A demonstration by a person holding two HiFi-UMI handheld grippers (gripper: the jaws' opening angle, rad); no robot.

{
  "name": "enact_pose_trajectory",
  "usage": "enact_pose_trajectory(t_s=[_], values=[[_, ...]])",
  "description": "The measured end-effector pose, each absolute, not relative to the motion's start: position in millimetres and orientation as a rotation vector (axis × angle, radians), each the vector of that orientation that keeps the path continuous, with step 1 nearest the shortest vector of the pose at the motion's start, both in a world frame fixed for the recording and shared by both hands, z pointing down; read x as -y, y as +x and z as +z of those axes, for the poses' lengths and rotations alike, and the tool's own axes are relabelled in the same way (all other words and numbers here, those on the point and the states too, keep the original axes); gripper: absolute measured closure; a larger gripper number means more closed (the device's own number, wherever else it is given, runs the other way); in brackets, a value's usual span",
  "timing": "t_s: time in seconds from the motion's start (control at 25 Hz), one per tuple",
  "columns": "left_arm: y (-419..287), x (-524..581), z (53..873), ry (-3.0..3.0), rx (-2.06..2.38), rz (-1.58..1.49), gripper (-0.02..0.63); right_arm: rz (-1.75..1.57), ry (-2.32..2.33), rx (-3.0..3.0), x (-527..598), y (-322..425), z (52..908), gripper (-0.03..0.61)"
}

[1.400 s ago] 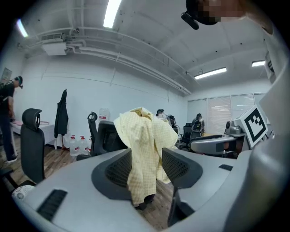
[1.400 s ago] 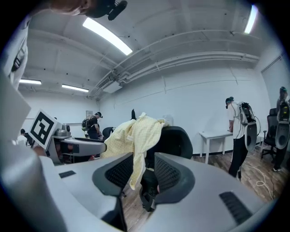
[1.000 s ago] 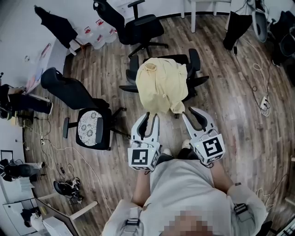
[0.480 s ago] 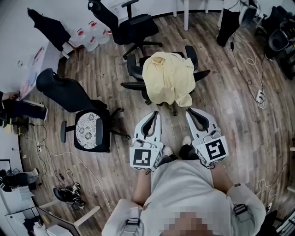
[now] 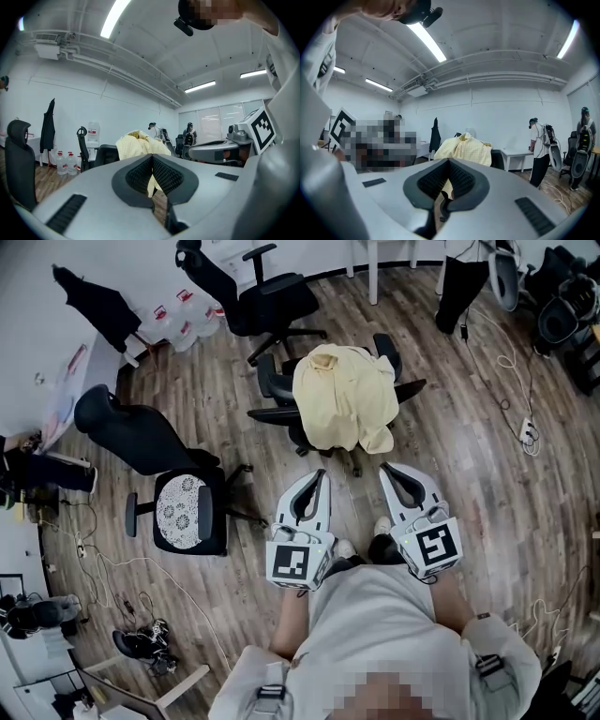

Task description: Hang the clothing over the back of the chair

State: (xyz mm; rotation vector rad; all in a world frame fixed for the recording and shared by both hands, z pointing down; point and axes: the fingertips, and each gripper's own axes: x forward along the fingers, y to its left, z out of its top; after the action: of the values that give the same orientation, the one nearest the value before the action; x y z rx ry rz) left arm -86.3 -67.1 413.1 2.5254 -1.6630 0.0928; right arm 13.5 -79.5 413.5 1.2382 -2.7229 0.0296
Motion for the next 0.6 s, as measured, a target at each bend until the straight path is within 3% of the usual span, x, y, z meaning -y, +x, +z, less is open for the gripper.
enact_pose_trajectory(t_s=[0.6], values=[[-79.7,68.5,417.4,2.537,1.629,0.115,0.595,0.020,1.199,2.693,78.9,11.4,419.2,0.558]])
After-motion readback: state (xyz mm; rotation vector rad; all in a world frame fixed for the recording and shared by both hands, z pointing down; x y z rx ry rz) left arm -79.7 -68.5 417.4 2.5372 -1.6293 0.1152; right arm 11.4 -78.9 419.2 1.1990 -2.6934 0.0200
